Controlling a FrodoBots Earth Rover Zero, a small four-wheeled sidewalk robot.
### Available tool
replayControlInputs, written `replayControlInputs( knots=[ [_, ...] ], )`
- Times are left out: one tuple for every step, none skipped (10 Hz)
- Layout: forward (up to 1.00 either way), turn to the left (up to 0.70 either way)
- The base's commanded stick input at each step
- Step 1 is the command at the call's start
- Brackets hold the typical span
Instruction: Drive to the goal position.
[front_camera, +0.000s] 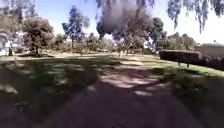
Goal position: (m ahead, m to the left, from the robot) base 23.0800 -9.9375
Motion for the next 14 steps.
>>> replayControlInputs(
  knots=[
    [0.70,0.00],
    [0.70,0.00],
    [0.70,0.00],
    [0.70,-0.02],
    [0.70,-0.05],
    [0.70,-0.30],
    [0.70,-0.32],
    [0.70,-0.33],
    [0.70,-0.29],
    [0.70,-0.17],
    [0.70,-0.05],
    [0.70,0.00],
    [0.70,0.00],
    [0.70,0.00]
  ],
)
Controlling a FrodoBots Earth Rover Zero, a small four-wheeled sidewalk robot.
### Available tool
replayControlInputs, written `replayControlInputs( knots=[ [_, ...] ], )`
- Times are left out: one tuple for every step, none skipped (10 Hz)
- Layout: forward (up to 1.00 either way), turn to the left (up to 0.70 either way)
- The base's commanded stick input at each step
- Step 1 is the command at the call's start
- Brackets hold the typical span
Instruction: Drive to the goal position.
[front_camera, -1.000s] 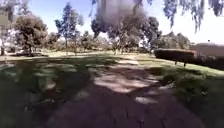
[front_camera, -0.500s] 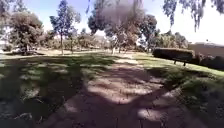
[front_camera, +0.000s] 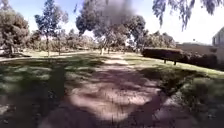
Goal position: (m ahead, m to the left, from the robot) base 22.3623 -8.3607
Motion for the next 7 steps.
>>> replayControlInputs(
  knots=[
    [0.70,0.01],
    [0.70,0.01],
    [0.70,0.02],
    [0.70,0.00],
    [0.70,0.00],
    [0.70,0.00],
    [0.70,0.00]
  ],
)
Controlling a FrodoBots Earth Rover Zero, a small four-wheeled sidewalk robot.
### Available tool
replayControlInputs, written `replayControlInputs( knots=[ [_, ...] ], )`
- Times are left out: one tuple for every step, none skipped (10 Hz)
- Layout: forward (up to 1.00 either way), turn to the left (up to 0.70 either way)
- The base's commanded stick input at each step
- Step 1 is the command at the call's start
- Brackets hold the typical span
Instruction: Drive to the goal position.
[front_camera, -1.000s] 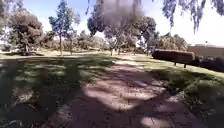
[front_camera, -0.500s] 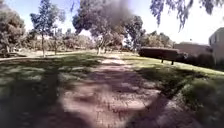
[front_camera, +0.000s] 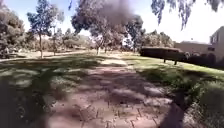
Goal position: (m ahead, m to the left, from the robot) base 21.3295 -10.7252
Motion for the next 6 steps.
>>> replayControlInputs(
  knots=[
    [0.70,0.00],
    [0.70,0.00],
    [0.70,-0.18],
    [0.70,-0.26],
    [0.70,-0.32],
    [0.70,-0.26]
  ],
)
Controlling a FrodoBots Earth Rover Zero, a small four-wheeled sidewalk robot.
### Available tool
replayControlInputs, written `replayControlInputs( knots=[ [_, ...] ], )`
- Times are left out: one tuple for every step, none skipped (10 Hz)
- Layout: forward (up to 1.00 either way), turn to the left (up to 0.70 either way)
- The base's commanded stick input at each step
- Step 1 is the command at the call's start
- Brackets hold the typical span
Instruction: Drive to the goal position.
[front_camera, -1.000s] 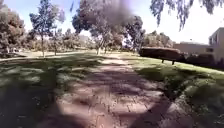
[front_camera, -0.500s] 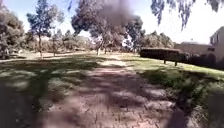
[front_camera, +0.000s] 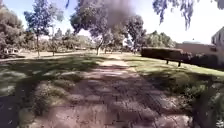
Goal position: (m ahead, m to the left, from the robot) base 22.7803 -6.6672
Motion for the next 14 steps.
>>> replayControlInputs(
  knots=[
    [0.70,-0.19],
    [0.70,0.00],
    [0.70,0.00],
    [0.70,0.00],
    [0.70,0.00],
    [0.70,0.00],
    [0.70,0.00],
    [0.70,0.00],
    [0.70,0.00],
    [0.70,0.00],
    [0.70,0.00],
    [0.70,0.00],
    [0.70,0.00],
    [0.70,0.00]
  ],
)
